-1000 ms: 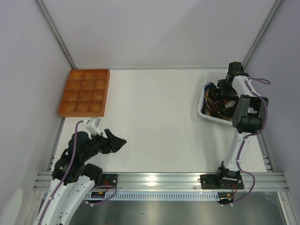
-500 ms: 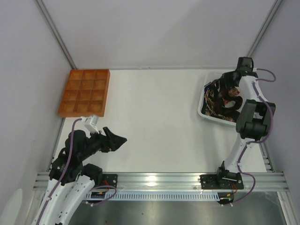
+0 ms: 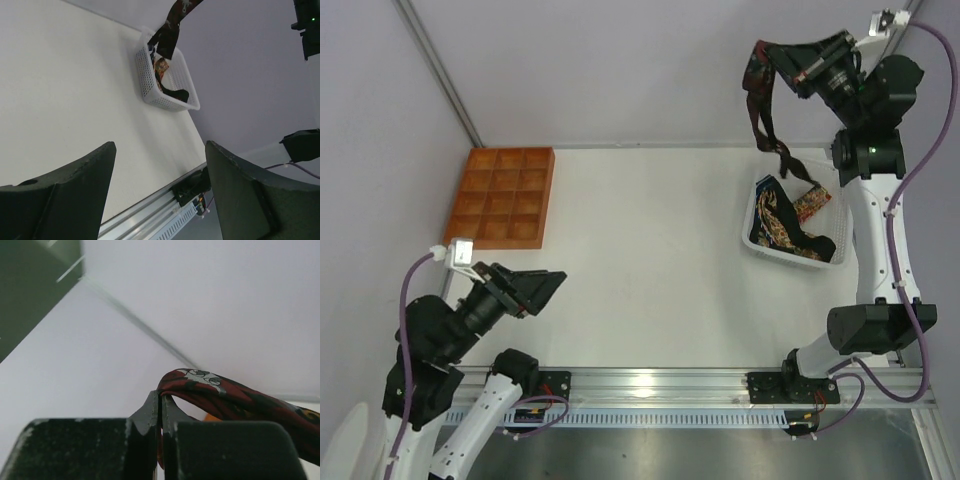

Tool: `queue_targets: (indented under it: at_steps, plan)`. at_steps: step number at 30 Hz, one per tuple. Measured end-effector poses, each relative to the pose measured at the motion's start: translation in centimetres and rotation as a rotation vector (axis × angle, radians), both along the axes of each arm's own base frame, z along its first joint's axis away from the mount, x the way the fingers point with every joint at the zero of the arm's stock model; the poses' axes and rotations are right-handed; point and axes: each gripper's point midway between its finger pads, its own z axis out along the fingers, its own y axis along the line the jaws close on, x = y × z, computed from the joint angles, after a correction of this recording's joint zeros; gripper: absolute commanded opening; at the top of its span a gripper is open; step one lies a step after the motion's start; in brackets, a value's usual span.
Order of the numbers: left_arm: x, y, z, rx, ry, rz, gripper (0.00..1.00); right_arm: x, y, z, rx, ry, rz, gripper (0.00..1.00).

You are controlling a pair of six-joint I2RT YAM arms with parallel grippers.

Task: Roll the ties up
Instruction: Move the tie to the center of the board

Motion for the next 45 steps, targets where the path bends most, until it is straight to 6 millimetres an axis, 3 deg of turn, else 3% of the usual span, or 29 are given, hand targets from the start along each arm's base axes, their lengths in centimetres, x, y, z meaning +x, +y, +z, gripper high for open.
queue_targets:
  at_steps: [2, 5, 8, 10, 16, 22, 25, 27, 33, 39, 42, 45]
  plan:
    - [-0.5, 0.7, 1.2, -0.023, -0.029, 0.032, 0.79, -2.2, 2.9, 3.7, -0.011, -0.102, 0.085, 0.00]
    - [-1.4, 1.9, 2.2, -0.042, -0.054, 0.085, 0.79, -4.7, 5.3, 8.0, -0.014, -0.237, 0.165, 0.00]
    - [-2.6, 3.4, 2.9, -0.060, -0.080, 0.140, 0.79, -5.4, 6.8, 10.0, -0.001, -0.310, 0.217, 0.00]
    - [-3.2, 4.2, 3.4, -0.066, -0.093, 0.170, 0.78, -4.7, 7.5, 10.2, 0.007, -0.328, 0.241, 0.00]
    - [-3.5, 5.2, 2.6, -0.049, -0.061, 0.221, 0.78, 2.3, 8.5, 7.2, 0.041, -0.277, 0.276, 0.00]
    - [-3.4, 5.5, 1.8, -0.033, -0.034, 0.239, 0.78, 10.4, 7.6, 1.5, 0.121, -0.154, 0.272, 0.00]
    - [-3.2, 5.6, 1.5, -0.026, -0.029, 0.244, 0.78, 12.9, 6.8, -1.0, 0.140, -0.097, 0.249, 0.00]
    - [-3.0, 5.5, 1.2, -0.018, -0.024, 0.245, 0.78, 13.6, 6.2, -1.4, 0.148, -0.087, 0.230, 0.00]
    - [-2.4, 5.3, 1.0, -0.008, -0.011, 0.243, 0.79, 12.0, 6.5, 1.2, 0.153, -0.166, 0.234, 0.00]
    - [-2.3, 5.2, 0.8, -0.007, -0.005, 0.242, 0.78, 8.8, 10.3, 2.9, 0.127, -0.213, 0.312, 0.00]
    - [-2.5, 5.3, 0.6, -0.009, -0.004, 0.243, 0.78, 6.7, 14.1, 0.7, 0.057, -0.158, 0.355, 0.00]
    - [-3.0, 5.5, 0.4, -0.015, -0.002, 0.244, 0.79, 3.0, 18.8, -5.4, -0.010, -0.025, 0.405, 0.00]
